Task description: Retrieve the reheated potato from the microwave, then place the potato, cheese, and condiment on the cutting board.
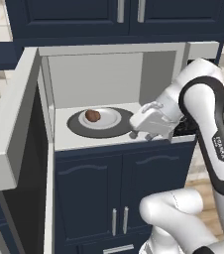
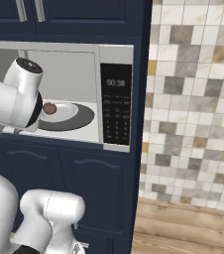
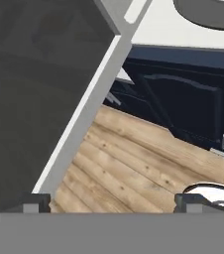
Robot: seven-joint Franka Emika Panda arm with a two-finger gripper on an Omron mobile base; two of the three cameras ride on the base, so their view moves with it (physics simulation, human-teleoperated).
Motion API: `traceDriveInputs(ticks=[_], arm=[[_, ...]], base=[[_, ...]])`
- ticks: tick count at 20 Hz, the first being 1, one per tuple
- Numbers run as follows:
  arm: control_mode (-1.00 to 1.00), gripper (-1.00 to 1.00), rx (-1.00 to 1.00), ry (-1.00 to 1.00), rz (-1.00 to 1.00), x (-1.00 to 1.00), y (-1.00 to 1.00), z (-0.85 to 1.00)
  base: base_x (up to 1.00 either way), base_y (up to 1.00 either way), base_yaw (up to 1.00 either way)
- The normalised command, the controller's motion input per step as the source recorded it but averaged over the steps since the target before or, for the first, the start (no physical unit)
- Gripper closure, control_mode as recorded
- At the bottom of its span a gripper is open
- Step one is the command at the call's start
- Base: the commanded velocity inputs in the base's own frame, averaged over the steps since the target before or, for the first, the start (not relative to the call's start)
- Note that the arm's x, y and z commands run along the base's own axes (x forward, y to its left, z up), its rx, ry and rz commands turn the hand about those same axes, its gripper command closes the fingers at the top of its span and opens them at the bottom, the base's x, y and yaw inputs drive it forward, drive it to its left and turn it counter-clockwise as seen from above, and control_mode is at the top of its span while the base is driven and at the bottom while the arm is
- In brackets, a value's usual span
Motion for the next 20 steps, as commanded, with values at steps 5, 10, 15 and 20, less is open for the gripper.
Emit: traceDriveInputs(ticks=[5, 10, 15, 20], arm=[[-1.0, -1.0, -0.34, -0.26, -0.13, 0.33, 0.03, -0.02], [-1.0, -1.0, -0.23, -0.36, -0.06, 0.16, 0.0, -0.2], [-1.0, -1.0, -0.02, -0.08, -0.09, 0.39, 0.0, -0.01], [-1.0, -1.0, 0.0, -0.01, -0.08, 0.46, -0.01, 0.02]], base=[[0.0, 0.0, 0.0], [0.0, 0.0, 0.0], [0.0, 0.0, 0.0], [0.0, 0.0, 0.0]])
